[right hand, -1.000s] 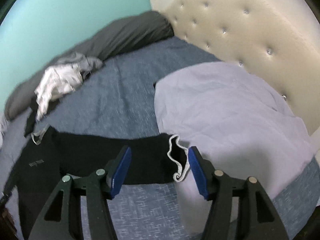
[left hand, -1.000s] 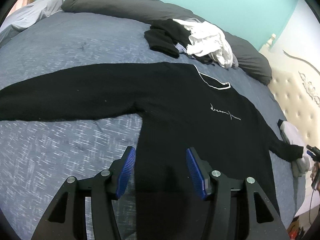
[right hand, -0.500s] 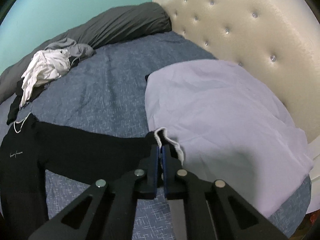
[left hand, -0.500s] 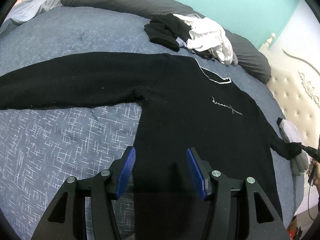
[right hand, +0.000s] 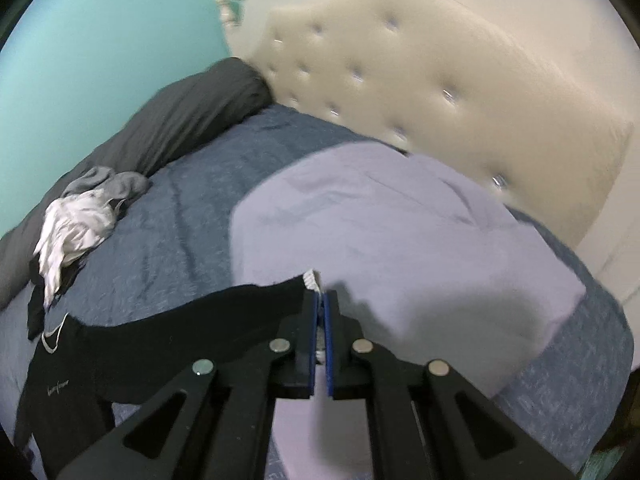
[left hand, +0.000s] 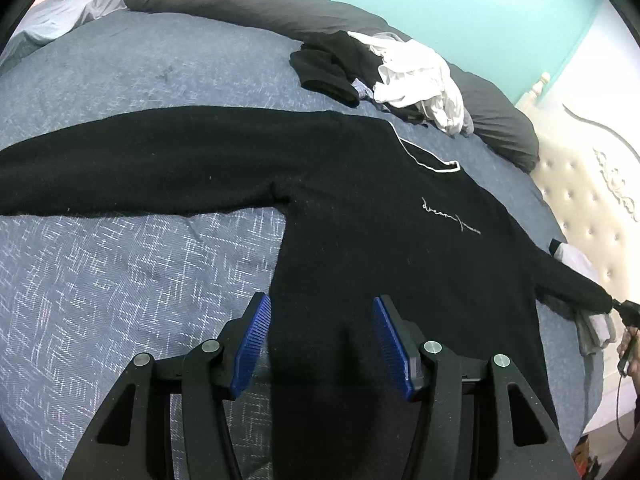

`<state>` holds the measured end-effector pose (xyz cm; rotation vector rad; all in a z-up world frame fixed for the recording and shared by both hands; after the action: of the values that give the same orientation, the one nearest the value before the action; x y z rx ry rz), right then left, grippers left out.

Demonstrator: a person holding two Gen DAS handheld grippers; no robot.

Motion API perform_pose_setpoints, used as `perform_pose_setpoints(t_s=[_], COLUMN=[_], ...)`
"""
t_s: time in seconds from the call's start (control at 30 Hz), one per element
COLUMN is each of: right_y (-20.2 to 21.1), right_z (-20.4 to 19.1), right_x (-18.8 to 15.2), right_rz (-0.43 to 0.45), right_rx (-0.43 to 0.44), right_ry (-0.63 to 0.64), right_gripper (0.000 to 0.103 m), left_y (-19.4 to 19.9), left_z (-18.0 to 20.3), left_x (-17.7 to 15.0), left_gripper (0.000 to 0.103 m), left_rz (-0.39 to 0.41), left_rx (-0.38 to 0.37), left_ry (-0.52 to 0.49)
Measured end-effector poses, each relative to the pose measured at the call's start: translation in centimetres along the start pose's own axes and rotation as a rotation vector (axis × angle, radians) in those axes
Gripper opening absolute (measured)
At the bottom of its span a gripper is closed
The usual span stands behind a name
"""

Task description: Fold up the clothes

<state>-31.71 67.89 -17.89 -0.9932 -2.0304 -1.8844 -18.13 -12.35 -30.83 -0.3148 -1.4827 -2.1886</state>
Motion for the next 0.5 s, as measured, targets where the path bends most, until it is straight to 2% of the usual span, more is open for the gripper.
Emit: perform_pose_setpoints(t_s=[0.23,0.27,0.33,0.4,0.5], right_y=[-3.1,-3.1,-3.0,-2.7,-0.9], right_z=[0.8,0.6,0.1,-0.5,-0.8], right_x=[-0.9,-1.0,-1.0,-0.8,-0.1], right_rz=[-0.137,-0.133,-0.129,-0.126,-0.059], right_rx=[-0.027,-0.013,0.001,-0.019,-0.076], right_ry=[-0.002,0.012,0.045,0.076,0.053], right_gripper=[0.003,0.005,0.013,0.031,0.035], left_y=[0.0,-0.1,-0.3,-0.5,-0.6], left_z=[0.0,0.1,0.4,0.6,0.9], left_x=[0.1,0.1,0.2,0.3,0.6], left_gripper=[0.057,0.057,0.057,0.057,0.057], left_rz=[-0.001,-0.004,-0.01,-0.016,-0.018], left_rx=[-0.001,-0.002,-0.003,-0.005,-0.013], left_ry=[-0.003,-0.006,-0.016,-0.025,-0.033])
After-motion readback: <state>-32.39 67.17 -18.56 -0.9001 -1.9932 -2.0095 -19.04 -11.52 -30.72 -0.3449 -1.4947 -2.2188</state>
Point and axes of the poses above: each gripper's, at about its wrist camera, not at the fingertips, and y roughly against the way its jaws point, z to its right, x to its top, the point moved 1 cm from there along -y, roughly the way its jaws point, and after that the axes turned 8 degrees about -z, right-handed, at the moved point
